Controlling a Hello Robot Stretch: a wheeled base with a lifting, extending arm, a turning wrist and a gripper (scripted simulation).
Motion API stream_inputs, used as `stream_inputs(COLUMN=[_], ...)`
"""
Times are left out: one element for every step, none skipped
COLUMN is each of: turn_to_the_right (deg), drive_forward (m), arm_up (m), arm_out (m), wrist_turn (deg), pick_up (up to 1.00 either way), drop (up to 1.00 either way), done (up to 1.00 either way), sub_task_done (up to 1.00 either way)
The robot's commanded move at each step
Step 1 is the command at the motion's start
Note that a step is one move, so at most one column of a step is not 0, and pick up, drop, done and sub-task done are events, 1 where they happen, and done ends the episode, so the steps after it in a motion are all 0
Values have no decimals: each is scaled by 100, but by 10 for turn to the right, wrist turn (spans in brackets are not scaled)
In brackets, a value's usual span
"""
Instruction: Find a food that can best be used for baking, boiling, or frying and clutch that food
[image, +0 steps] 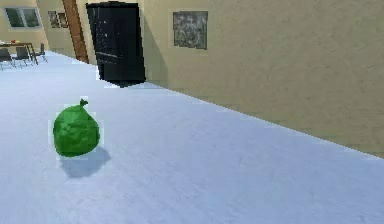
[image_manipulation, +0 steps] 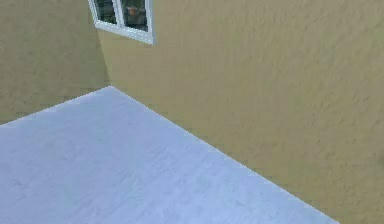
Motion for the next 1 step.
stream_inputs(turn_to_the_right=[-120], drive_forward=[0], arm_up=[0], arm_out=[0], wrist_turn=[0], pick_up=[0], drop=[0], done=[0], sub_task_done=[0])
